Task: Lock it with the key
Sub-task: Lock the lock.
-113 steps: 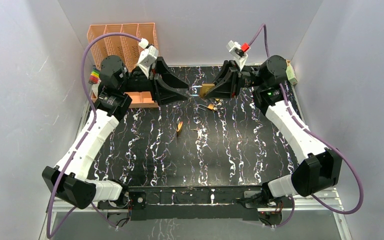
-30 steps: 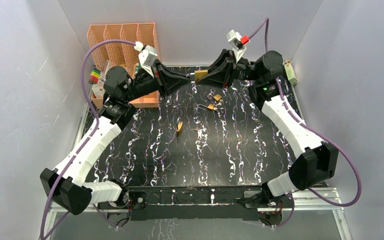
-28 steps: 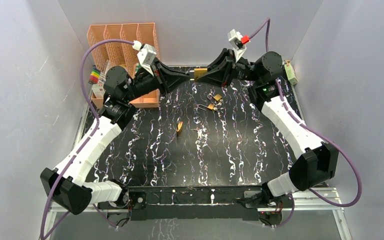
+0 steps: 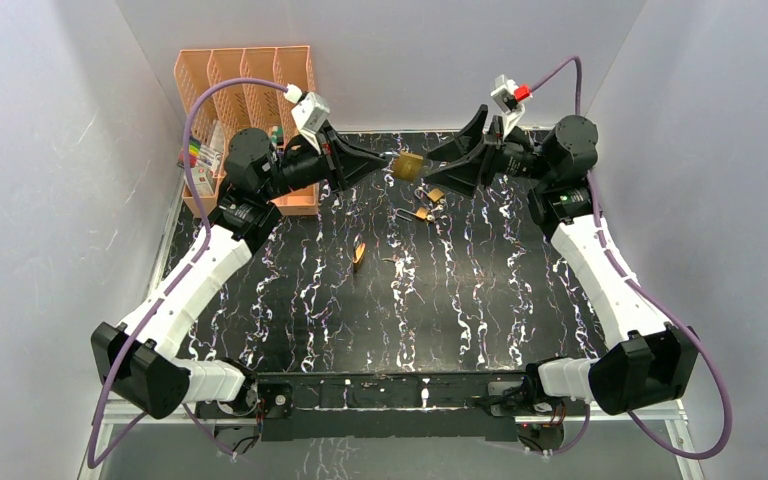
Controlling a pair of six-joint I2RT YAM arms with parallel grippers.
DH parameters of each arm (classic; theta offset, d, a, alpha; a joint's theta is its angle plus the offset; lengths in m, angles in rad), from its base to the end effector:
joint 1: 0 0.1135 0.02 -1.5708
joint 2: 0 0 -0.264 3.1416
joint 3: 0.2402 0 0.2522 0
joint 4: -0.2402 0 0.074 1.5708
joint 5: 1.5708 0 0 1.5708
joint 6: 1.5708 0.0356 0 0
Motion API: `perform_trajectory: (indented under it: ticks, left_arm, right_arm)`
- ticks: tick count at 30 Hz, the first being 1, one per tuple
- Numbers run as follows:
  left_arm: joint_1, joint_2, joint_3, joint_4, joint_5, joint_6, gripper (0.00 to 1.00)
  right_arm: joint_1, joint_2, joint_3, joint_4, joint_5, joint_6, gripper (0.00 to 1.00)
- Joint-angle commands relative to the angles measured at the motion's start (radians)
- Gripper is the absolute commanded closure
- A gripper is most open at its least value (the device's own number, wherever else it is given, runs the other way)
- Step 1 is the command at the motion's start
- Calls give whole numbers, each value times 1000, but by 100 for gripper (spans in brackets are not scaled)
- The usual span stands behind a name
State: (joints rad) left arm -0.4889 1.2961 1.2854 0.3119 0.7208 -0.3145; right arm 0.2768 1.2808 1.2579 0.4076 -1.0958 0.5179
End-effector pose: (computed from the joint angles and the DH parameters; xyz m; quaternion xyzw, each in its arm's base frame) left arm 0.2452 -0.1570 0.4549 0.3312 0.5281 -0.4871 0.6117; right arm 0.2554 0.1055 0.4547 -0.3714 0.5256 0.5424 0.5401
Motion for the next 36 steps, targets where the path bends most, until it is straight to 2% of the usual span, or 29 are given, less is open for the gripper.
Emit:
perform_trajectory:
  ticks: [1, 6, 9, 16, 21, 23, 27, 29, 31, 36]
  left_arm:
    - [12, -46, 25, 66, 10, -14, 100]
    - [18, -36, 23, 93, 24, -34, 100]
    - [18, -29, 22, 101, 29, -44, 100]
    - [19, -26, 14, 111, 37, -52, 100]
    - [22, -19, 14, 117, 41, -56, 100]
    - [23, -16, 9, 122, 44, -60, 100]
    - [25, -8, 0, 152, 48, -79, 100]
    - [26, -4, 1, 164, 47, -90, 100]
    - [26, 0, 7, 166, 48, -92, 100]
    - [33, -4, 16, 140, 51, -78, 100]
  right_arm:
    - [-1, -26, -9, -1, -22, -31, 31]
    - [0, -13, -9, -1, -36, -33, 41]
    - [0, 2, -1, 8, -39, -33, 44]
    - [1, 32, 11, 13, -39, -44, 40]
    - [1, 45, 8, 22, -46, -47, 42]
    - [1, 49, 10, 34, -54, -41, 47]
    - [1, 58, 9, 56, -67, -30, 65]
    - [1, 60, -3, 86, -68, -8, 80]
    - [1, 63, -21, 132, -73, 24, 100]
    - [-4, 46, -51, 125, -42, -3, 100]
